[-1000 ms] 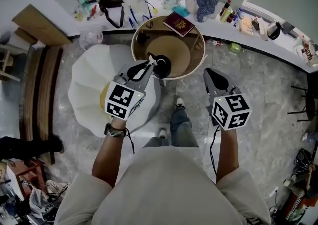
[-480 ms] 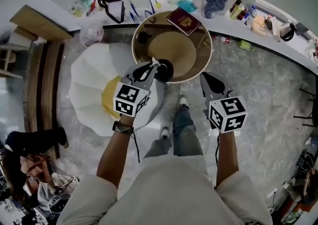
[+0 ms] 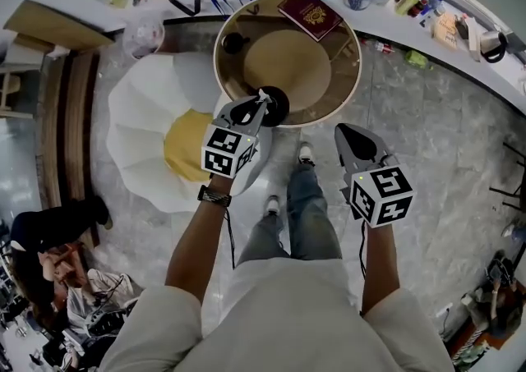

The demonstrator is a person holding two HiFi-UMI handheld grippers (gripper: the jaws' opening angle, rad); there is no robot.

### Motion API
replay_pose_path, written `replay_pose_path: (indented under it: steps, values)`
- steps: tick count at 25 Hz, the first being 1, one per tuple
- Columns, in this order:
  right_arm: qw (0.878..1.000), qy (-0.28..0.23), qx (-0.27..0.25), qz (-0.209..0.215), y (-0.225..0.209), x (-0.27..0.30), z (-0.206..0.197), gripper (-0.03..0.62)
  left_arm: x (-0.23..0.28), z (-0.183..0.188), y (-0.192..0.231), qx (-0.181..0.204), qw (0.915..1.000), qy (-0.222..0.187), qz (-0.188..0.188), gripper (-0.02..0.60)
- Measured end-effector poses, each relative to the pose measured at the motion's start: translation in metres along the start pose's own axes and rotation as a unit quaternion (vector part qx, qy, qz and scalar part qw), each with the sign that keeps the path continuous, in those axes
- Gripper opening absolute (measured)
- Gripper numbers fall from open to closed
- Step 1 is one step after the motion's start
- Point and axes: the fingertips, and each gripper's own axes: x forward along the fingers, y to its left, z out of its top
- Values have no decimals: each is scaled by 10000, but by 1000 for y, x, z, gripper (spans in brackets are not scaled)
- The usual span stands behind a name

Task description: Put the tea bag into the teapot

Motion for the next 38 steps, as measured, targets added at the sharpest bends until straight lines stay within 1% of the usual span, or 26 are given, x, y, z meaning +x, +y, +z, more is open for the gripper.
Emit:
replay_pose_path:
  steps: [2,4,8,12,19,24,27,30,38]
  values:
    - [9999,82,11,64,0,6,-6,6,12,-15,10,-220,9997,40,54,38]
    - [9998,152,20,110,-2,12,-11,6,24,-30,16,-321,9993,148,91,38]
    - [9994,265,111,171,-9,25,-23,6,46,-61,21,-342,9982,473,108,38]
    - [9991,326,185,196,-13,36,-30,6,62,-83,25,-379,9966,728,95,39]
    - [9980,495,353,190,-20,47,-48,6,84,-109,32,-405,9942,990,82,40]
    - [9973,585,415,148,-27,51,-55,6,93,-120,36,-265,9905,1337,176,40]
    - [9971,624,418,113,-31,54,-58,6,97,-124,35,-9,9874,1570,208,41]
    - [9970,639,434,93,-34,53,-61,6,99,-132,34,181,9819,1871,234,41]
    - [9964,703,474,-68,-40,49,-68,6,102,-148,34,126,9729,2304,161,43]
